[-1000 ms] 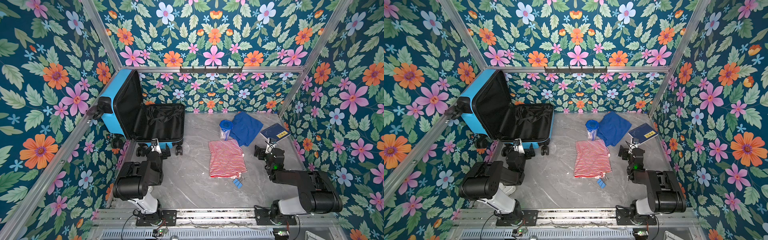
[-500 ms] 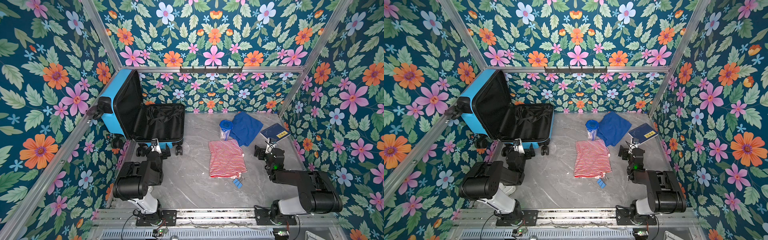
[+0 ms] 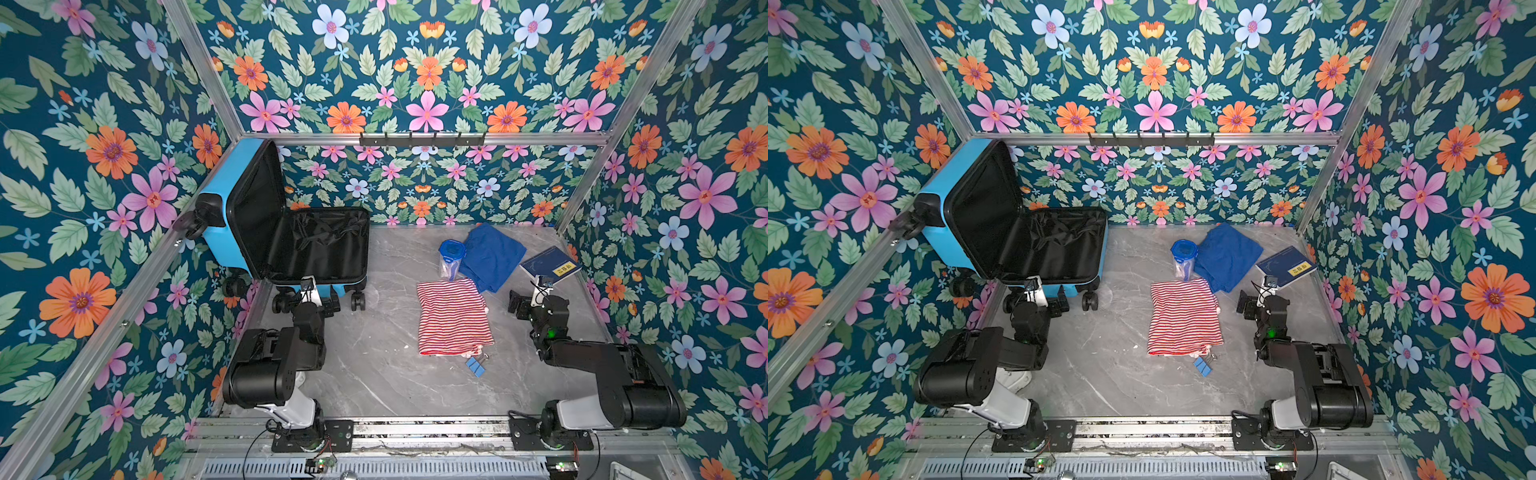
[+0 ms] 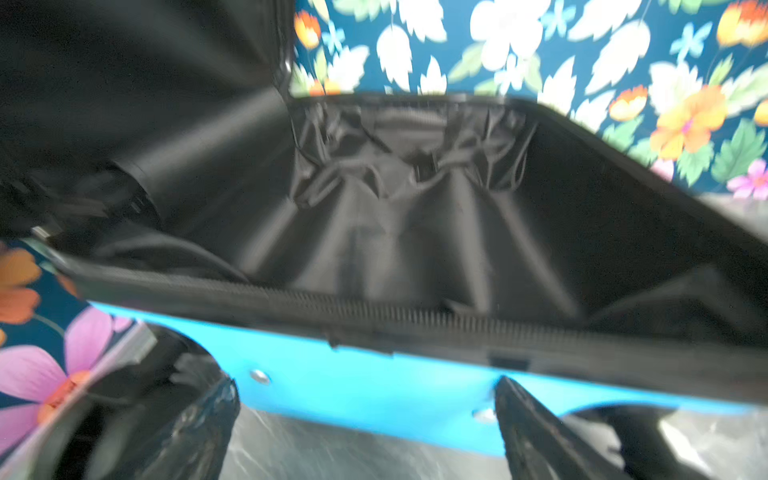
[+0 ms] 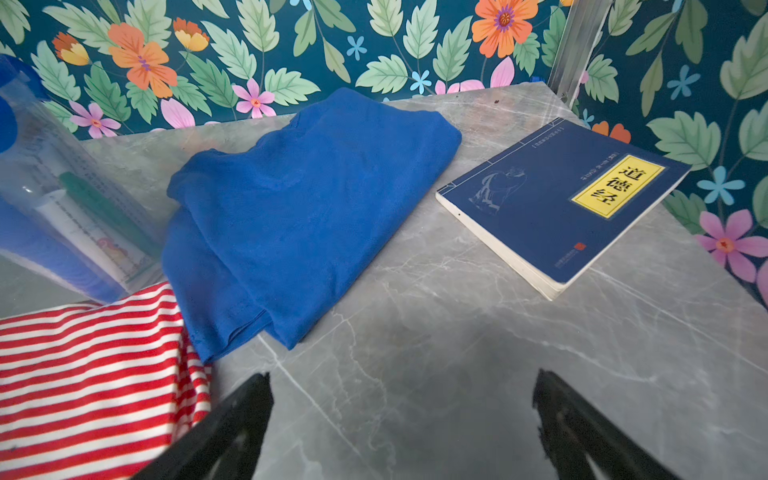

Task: Pack the luggage
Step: 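Reach both grippers toward the red-and-white striped cloth on the table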

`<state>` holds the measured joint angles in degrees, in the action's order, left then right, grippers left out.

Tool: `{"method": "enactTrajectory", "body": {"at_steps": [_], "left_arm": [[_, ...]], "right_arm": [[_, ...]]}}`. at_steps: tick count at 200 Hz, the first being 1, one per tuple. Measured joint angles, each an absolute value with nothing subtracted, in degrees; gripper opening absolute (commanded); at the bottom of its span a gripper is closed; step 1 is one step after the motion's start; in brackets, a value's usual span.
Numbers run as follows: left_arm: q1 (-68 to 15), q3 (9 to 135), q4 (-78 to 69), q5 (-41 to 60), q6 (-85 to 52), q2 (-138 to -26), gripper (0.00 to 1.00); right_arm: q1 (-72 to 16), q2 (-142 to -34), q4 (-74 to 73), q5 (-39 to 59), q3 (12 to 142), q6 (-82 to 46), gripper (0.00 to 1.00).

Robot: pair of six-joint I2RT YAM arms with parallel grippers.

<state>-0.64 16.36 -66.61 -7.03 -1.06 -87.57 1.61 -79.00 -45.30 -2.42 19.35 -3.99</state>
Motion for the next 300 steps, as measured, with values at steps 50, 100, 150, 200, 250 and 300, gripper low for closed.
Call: {"method": "enactTrajectory", "body": {"at_steps": [50,100,150,200,250,300], "left_arm": [[-2.4,20.4,-55.5,-10.5,-3.1,-75.2,1.00],[-3.5,27.3,-38.3,-12.4,-15.9,-63.9,1.00],[-3.5,34.7,-18.3,-1.1,-28.9,-56.4,1.00],[-5.0,40.4,-11.8,15.5,-36.3,-59.3,1.00],[-28.4,35.7,-8.2,10.1,-38.7,-56.5,1.00],[-36.6,24.4,-16.3,6.0,-48.9,-66.1,1.00]], "right_arm": [[1.6,-62.3,-36.0,-4.7,19.3,-4.9,0.99],[1.6,-47.4,-17.4,-5.7,26.1,-13.0,0.99],[1.7,-45.7,11.0,-5.2,36.4,-29.1,0.95],[1.8,-54.1,19.6,14.9,36.7,-37.1,0.72],[-4.2,-67.4,21.6,25.3,38.8,-38.7,0.76],[-8.4,-78.0,23.0,20.4,45.9,-35.6,0.76]]}}
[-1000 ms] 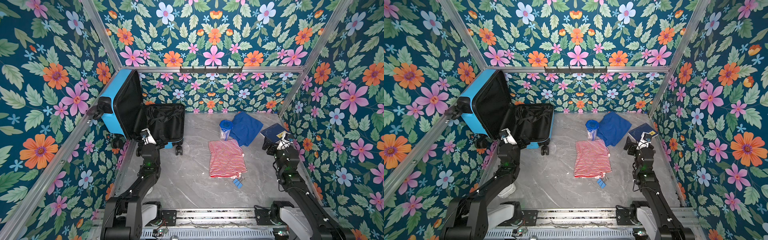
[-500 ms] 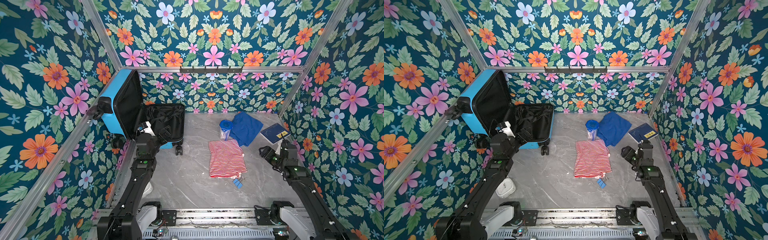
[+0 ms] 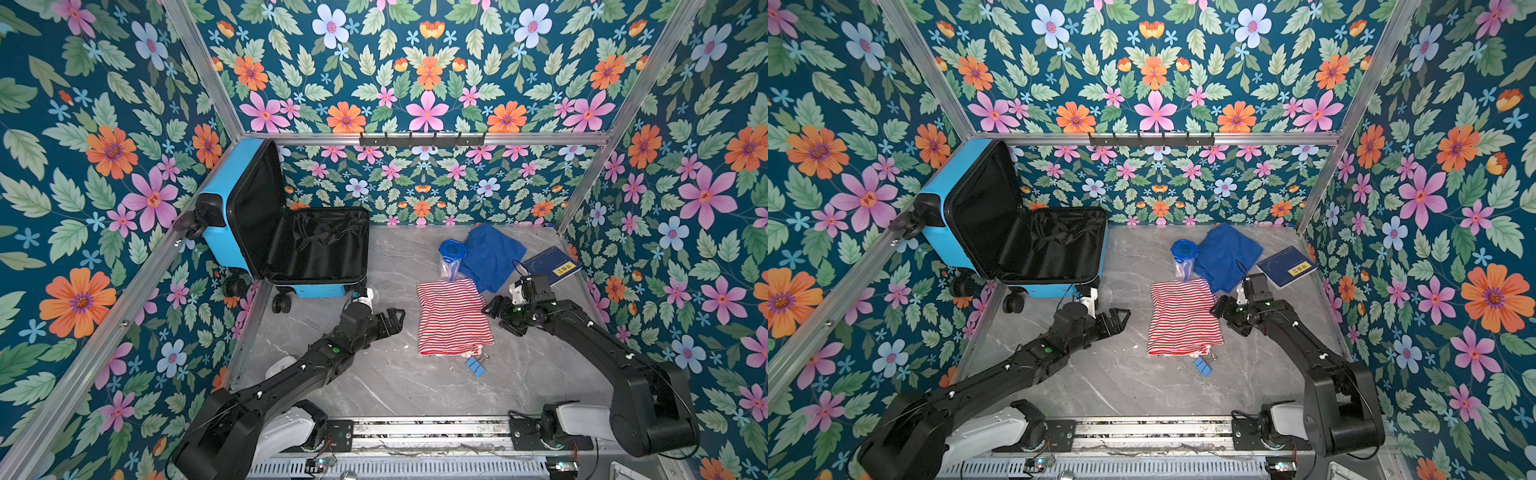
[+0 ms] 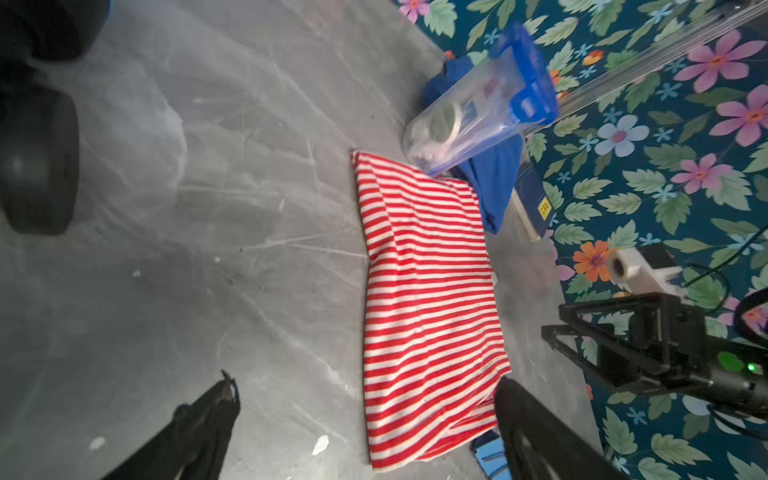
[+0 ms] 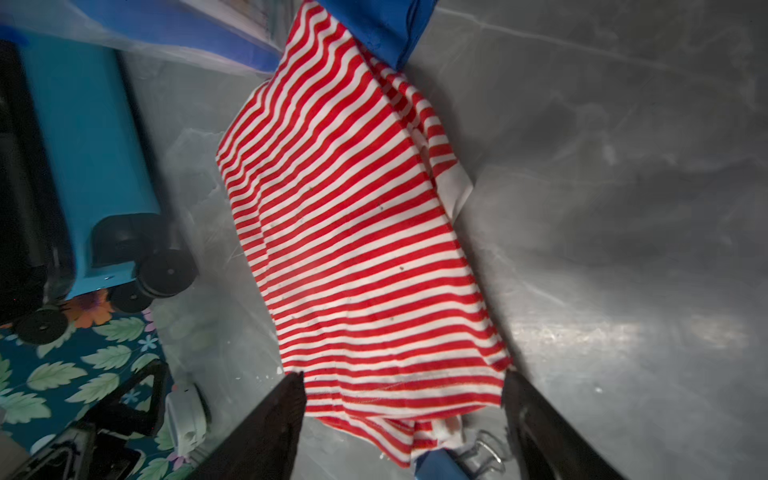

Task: Pack the luggage
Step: 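Reach both grippers toward the red-and-white striped cloth on the table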

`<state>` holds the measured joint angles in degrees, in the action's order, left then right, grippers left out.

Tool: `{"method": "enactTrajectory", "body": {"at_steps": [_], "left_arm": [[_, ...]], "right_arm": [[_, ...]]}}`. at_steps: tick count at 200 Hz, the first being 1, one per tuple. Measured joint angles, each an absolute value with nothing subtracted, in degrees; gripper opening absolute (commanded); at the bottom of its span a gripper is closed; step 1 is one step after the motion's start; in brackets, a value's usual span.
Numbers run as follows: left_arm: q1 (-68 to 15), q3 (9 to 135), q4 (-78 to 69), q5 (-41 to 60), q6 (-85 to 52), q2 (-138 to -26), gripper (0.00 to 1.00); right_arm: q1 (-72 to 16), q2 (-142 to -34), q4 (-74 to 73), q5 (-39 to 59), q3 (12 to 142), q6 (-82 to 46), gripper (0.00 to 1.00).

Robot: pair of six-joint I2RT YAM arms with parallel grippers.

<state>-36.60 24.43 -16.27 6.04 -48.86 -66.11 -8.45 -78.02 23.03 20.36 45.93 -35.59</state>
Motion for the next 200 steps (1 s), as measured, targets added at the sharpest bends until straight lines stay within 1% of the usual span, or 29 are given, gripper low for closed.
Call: {"method": "enactTrajectory", "body": {"at_steps": [45,83,98,129,147,165,200], "left_arm": [[-37.5,23.0,-28.7,7.9,-55.7,-76.9,1.00],[-37.5,22.2,-33.6,9.0,-58.3,-77.7,0.99],[-37.5,22.1,-33.4,8.9,-58.3,-76.6,1.00],[-37.0,22.2,-30.9,7.7,-57.7,-72.8,1.00],[-35.8,22.2,-28.3,6.9,-56.8,-70.2,1.00],[-34.3,22.0,-25.4,6.1,-55.6,-67.1,1.00],[-31.8,21.2,-19.8,5.3,-53.8,-60.6,1.00]], "right_arm": [[-8.7,-90.8,23.8,17.3,53.7,-31.0,0.76],[-8.8,-97.7,23.6,16.7,56.9,-28.9,0.73],[-9.2,-98.9,23.5,16.8,57.8,-28.5,0.67],[-11.9,-101.7,22.3,17.4,59.9,-28.5,0.48],[-13.8,-102.6,21.7,17.6,60.5,-29.2,0.40],[-16.4,-102.6,21.7,17.1,60.3,-30.3,0.34],[-23.4,-101.5,22.7,16.3,60.1,-33.1,0.28]]}}
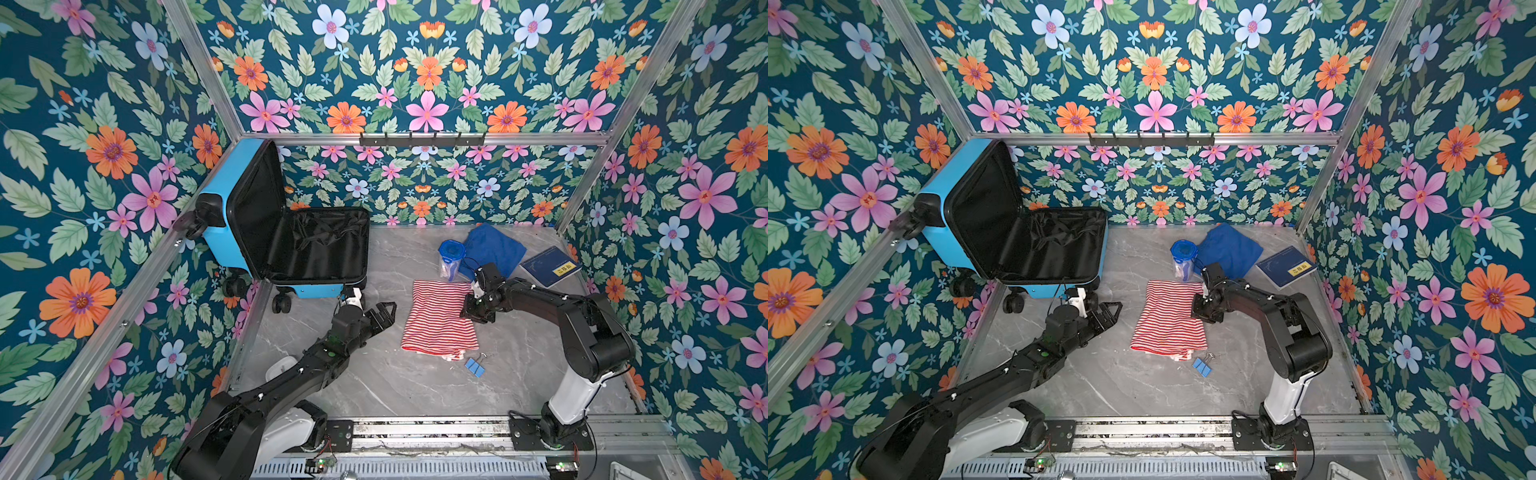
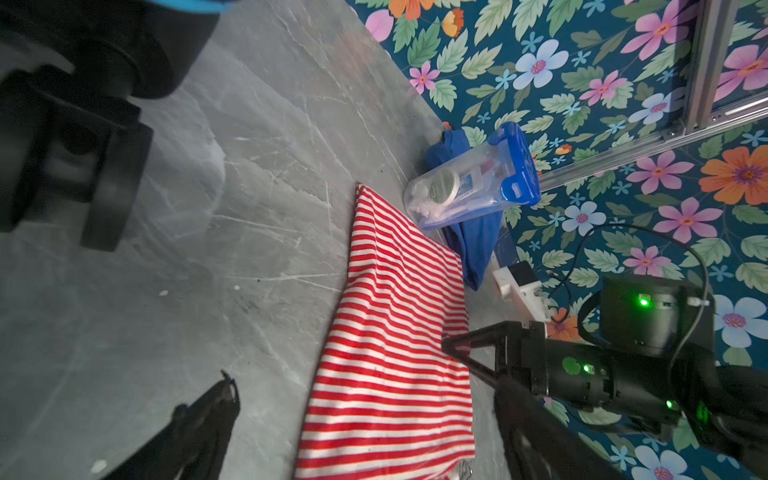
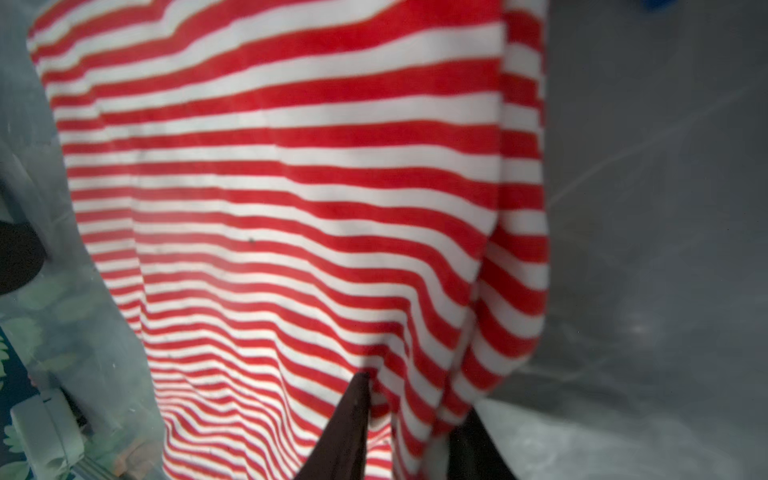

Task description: Pack the luggage

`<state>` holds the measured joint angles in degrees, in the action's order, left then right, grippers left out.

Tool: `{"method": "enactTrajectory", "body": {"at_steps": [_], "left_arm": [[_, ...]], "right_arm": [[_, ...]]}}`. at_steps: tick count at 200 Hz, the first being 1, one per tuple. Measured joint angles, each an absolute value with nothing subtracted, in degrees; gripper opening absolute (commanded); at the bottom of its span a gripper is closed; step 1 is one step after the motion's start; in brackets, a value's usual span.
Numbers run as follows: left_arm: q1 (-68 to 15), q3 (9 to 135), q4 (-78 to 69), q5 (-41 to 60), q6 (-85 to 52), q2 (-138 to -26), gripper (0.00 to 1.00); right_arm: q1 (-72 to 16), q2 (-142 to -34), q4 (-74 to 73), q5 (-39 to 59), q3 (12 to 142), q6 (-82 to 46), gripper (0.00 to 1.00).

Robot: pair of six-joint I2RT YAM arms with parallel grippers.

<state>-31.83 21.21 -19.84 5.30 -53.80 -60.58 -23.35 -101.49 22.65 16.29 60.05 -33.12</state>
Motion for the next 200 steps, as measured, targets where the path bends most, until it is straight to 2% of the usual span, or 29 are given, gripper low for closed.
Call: {"method": "enactTrajectory", "body": {"at_steps": [37,55,63,73,90,106,111,122,160,200], "left_arm": [[-27.6,20.5,-14.2,6.0,-52.5,-56.2,1.00],[-24.7,20.5,-11.9,7.6,-52.0,-55.6,1.00],[-23.3,20.5,-11.1,8.4,-51.6,-55.6,1.00],[-21.8,20.4,-10.4,9.5,-51.2,-55.7,1.00],[-20.8,20.0,-9.8,11.1,-51.0,-56.5,0.99],[-20.6,20.0,-9.8,13.0,-50.9,-58.0,0.97],[-20.6,20.0,-9.9,13.6,-50.8,-58.5,0.96],[-20.6,20.0,-10.1,14.0,-50.8,-59.4,0.96],[-20.4,20.9,-11.7,15.3,-50.7,-62.9,0.93],[-20.4,21.1,-14.4,16.8,-50.7,-67.2,0.89]], "right_arm": [[-32.1,-102.3,23.0,14.8,61.5,-37.3,0.22],[-34.8,-102.7,22.9,14.3,61.7,-39.4,0.22],[-35.7,-102.7,22.9,13.8,61.7,-40.2,0.25],[-36.8,-102.5,22.9,13.4,61.8,-41.0,0.33],[-38.0,-101.3,23.4,13.3,61.8,-41.8,0.54],[-38.1,-99.4,24.0,13.0,61.8,-42.0,0.66],[-38.1,-98.6,24.2,12.5,61.8,-42.0,0.81],[-38.0,-97.2,24.8,11.3,61.8,-42.3,0.90],[-38.0,-93.6,27.9,8.8,61.8,-41.1,0.92],[-35.1,-92.2,29.0,7.9,60.7,-39.9,0.86]]}}
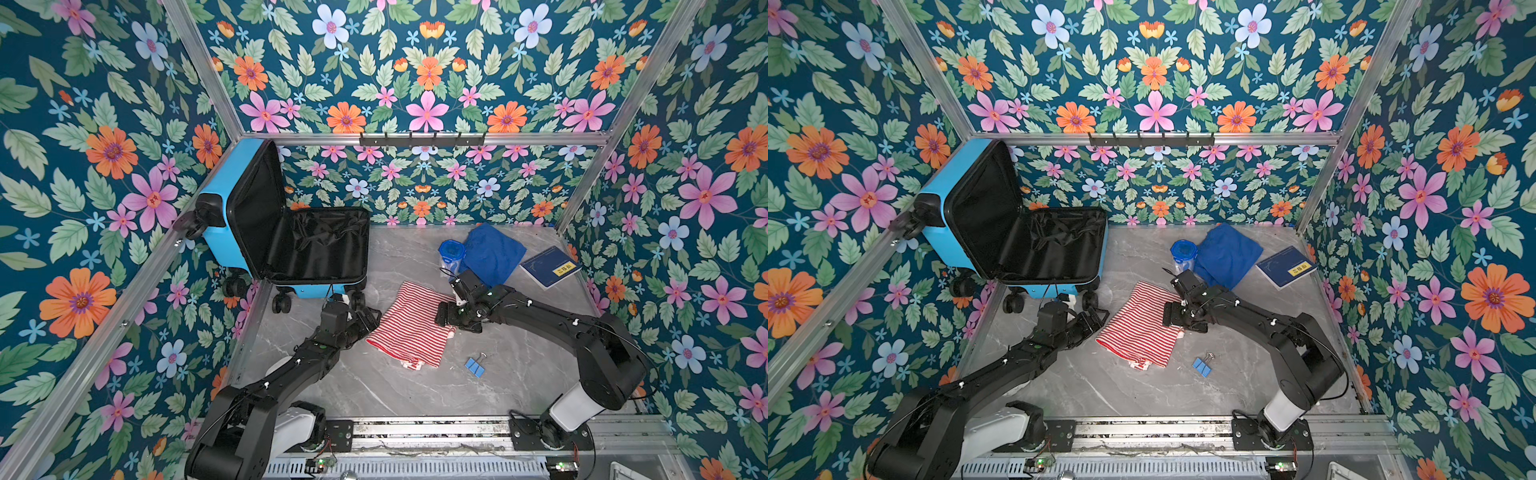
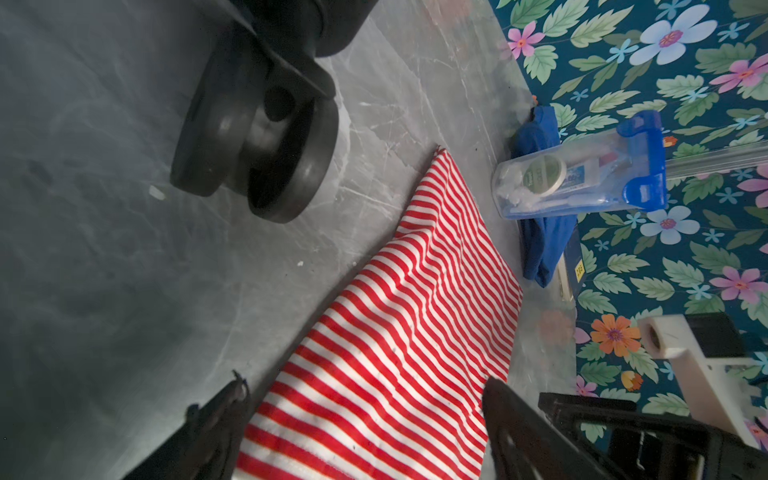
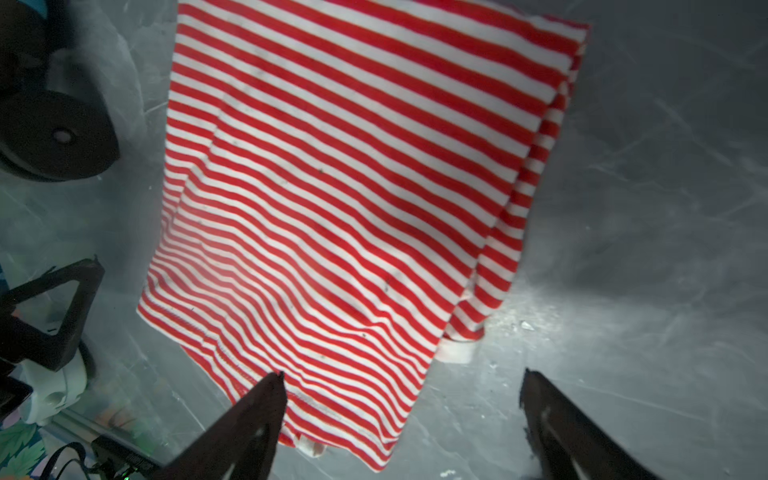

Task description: Pack the luggage

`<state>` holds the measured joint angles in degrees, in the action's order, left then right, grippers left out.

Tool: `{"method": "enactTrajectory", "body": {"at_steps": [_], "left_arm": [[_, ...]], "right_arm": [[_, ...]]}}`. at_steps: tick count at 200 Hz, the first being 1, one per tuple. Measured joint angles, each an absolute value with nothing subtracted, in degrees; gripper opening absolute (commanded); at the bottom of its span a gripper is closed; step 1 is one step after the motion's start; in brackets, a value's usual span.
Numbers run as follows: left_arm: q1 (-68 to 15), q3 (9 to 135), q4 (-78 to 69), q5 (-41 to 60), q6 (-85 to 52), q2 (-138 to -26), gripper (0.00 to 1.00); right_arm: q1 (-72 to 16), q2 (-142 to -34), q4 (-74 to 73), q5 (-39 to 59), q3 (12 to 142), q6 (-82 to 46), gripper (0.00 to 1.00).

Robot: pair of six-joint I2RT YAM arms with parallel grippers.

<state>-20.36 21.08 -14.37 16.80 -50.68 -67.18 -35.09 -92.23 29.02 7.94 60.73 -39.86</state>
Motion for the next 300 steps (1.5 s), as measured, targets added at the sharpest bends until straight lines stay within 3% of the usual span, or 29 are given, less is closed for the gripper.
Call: {"method": "enactTrajectory", "body": {"at_steps": [66,90,105,150,204,218,253,263,282,300], "left_arm": [[-20.4,22.0,-17.6,18.2,-49.4,-73.6,0.82],[-20.7,23.1,-18.5,18.5,-48.2,-76.7,0.72],[-21.4,23.4,-19.4,19.0,-47.9,-78.8,0.59],[-25.0,24.0,-20.7,19.7,-47.4,-82.2,0.31],[-28.1,17.6,-25.7,20.0,-48.1,-80.4,0.19],[-29.6,15.4,-26.6,19.7,-48.9,-78.5,0.18],[-36.0,10.5,-25.7,17.9,-51.8,-71.4,0.21],[-38.0,9.4,-24.6,17.6,-52.8,-68.9,0.31],[-42.3,7.7,-22.2,16.4,-54.6,-63.3,0.60],[-45.9,7.2,-15.7,14.4,-56.8,-55.3,0.68]], "right_arm": [[-29.3,-93.0,26.8,10.5,57.2,-39.3,0.79],[-29.2,-95.9,24.7,12.2,57.7,-39.3,0.66],[-29.1,-98.9,23.3,13.4,58.5,-39.5,0.59],[-29.1,-103.4,20.9,15.8,61.6,-39.9,0.50],[-29.8,-108.3,18.8,18.4,66.9,-40.2,0.47],[-30.6,-109.3,19.1,18.4,68.6,-40.2,0.49],[-33.3,-111.7,19.9,18.3,73.2,-40.3,0.73],[-33.8,-112.0,20.0,18.4,74.0,-40.3,0.78],[-33.9,-111.8,20.5,18.7,74.7,-40.3,0.85],[-33.8,-110.4,22.2,18.1,75.1,-40.3,0.87]]}}
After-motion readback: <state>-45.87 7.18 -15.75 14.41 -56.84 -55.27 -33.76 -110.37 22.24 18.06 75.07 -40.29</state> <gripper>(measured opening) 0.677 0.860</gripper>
